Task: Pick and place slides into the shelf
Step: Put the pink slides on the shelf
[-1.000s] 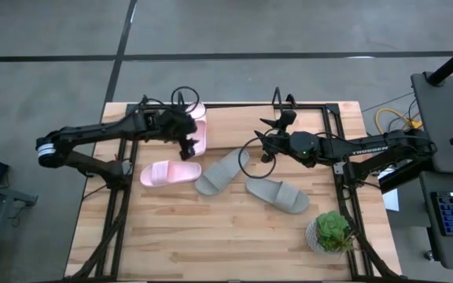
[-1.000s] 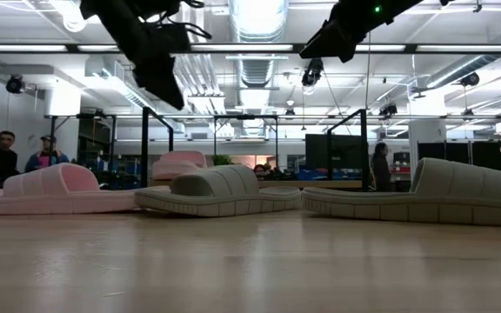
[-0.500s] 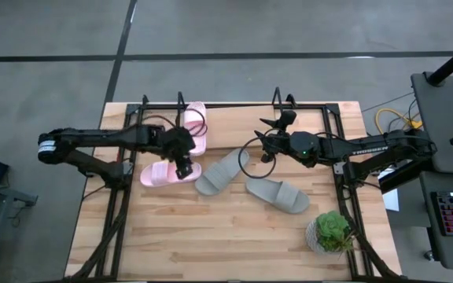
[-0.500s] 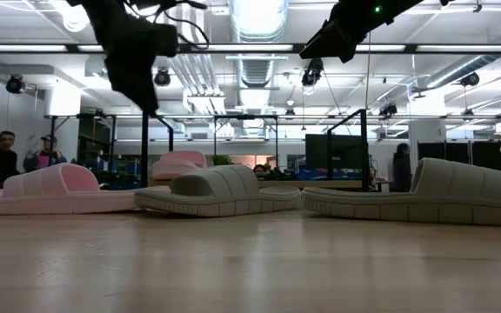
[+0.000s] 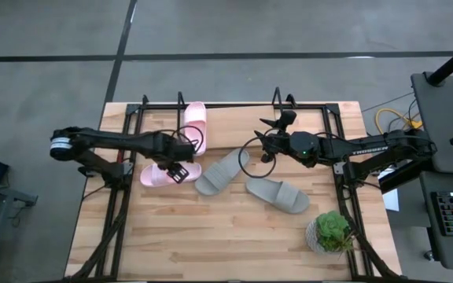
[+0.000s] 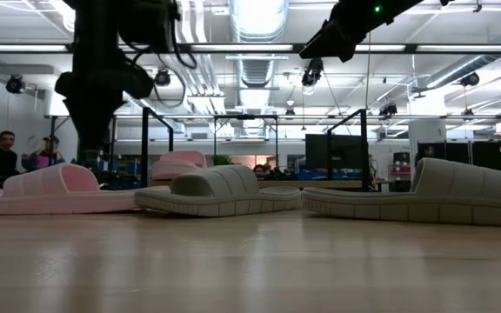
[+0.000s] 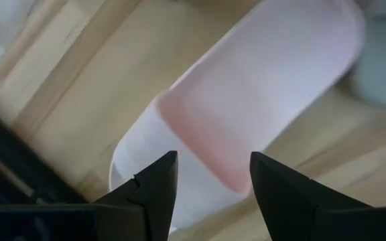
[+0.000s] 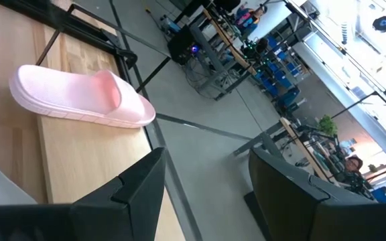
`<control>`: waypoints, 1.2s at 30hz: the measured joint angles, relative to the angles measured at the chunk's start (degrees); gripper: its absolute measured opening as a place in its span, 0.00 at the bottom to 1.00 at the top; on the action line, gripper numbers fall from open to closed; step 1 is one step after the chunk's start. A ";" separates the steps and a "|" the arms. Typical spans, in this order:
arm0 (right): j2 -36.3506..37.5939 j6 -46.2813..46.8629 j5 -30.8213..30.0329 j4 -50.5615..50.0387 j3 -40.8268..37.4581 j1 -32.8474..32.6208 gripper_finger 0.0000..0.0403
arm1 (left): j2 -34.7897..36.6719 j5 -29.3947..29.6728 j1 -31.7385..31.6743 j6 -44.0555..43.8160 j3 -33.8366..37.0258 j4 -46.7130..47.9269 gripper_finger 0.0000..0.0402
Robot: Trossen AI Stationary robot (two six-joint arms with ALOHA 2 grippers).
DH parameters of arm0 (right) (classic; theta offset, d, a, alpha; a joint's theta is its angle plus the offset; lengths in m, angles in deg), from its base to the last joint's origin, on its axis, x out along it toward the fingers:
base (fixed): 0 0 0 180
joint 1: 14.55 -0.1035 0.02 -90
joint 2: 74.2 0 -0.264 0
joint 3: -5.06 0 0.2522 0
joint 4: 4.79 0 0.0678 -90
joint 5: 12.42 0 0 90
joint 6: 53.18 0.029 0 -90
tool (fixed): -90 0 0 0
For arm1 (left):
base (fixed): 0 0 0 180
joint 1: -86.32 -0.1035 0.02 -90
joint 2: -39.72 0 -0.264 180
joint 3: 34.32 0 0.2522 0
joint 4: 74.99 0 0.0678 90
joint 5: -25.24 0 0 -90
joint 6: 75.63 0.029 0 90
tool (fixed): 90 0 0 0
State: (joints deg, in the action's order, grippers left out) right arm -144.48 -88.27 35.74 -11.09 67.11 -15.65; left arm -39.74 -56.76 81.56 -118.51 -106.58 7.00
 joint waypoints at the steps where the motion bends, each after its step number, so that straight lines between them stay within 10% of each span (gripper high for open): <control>1: 0.00 0.00 0.00 -0.01 0.00 0.01 0.51 | -0.97 -0.03 0.03 -0.37 0.00 0.42 0.43; 27: 0.00 0.00 0.00 -0.51 -0.09 0.00 0.51 | -16.93 1.92 0.36 -4.54 -0.07 10.84 0.42; 36: 0.00 0.56 -0.02 -1.53 -0.11 0.02 0.51 | -16.95 2.52 0.38 -1.28 0.88 10.41 0.20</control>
State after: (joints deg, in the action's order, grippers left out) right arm -144.48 -87.71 35.72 -12.62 67.00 -15.63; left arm -56.68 -54.24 81.93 -119.79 -105.70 17.41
